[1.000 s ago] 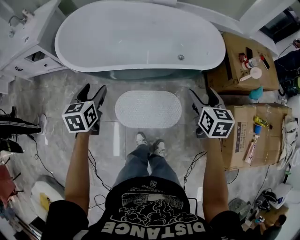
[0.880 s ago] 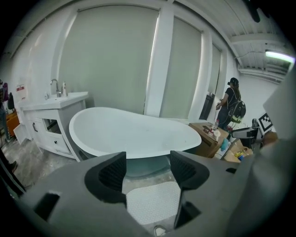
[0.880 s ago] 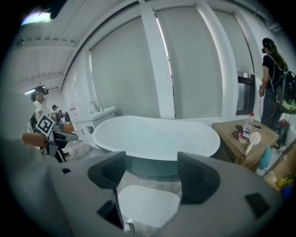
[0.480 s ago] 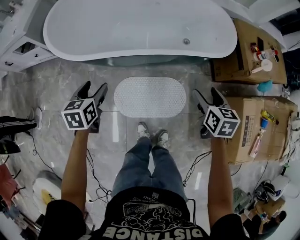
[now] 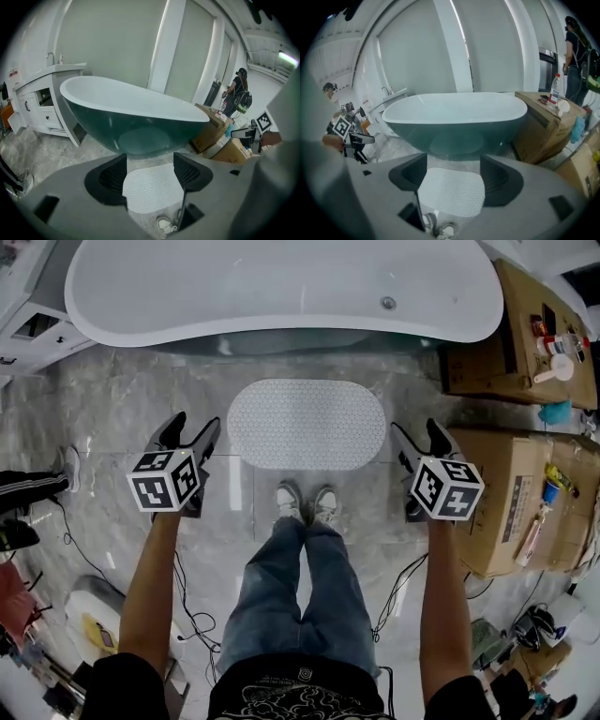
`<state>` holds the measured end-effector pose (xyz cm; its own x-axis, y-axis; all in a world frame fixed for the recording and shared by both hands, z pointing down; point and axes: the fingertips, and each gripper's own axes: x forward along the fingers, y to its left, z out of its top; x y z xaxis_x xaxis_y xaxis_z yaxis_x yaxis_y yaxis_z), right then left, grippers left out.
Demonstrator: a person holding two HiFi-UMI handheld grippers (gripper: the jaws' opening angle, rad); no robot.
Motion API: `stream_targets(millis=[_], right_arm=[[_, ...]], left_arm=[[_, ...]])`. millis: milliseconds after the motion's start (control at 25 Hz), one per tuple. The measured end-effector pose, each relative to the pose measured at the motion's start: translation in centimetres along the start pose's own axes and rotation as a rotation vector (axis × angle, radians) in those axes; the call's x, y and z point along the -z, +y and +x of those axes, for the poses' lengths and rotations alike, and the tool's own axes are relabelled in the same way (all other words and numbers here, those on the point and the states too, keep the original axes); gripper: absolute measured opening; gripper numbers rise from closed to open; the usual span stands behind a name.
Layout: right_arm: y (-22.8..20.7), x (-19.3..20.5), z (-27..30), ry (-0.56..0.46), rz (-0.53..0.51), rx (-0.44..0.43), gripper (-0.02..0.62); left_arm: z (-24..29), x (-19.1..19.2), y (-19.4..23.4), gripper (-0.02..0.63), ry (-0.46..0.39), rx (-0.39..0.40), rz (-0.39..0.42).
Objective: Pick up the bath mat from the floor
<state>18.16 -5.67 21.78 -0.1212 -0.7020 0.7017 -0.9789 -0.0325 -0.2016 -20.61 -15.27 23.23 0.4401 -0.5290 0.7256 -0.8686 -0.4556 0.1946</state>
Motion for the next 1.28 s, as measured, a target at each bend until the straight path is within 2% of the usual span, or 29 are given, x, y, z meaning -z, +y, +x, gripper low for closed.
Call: stream_targets(millis=[240,640,880,1280], right_arm=[[-2.3,5.2,4.1,0.040,0.017,-0.032,0.358],[-6.7,12.9,10.5,0.089,0.000,-0.061,0.370],[-8.1,17.1,13.0,0.116,-0.010,-0.067,0.376],[-10.5,22.4,17.0,0.101,-0.009,-0.038,0.380]], left_arm=[[4.0,3.9,0.4,0.330,0.025,-0.033,-0.007],[10.2,12.1,2.2,0.357,0.057,-0.074,-0.106],[13.1,16.7,1.1,0.362,0.103,-0.043,-0.071],[18.4,22.6,4.4,0.379,0.092,-0.070,-0.106]])
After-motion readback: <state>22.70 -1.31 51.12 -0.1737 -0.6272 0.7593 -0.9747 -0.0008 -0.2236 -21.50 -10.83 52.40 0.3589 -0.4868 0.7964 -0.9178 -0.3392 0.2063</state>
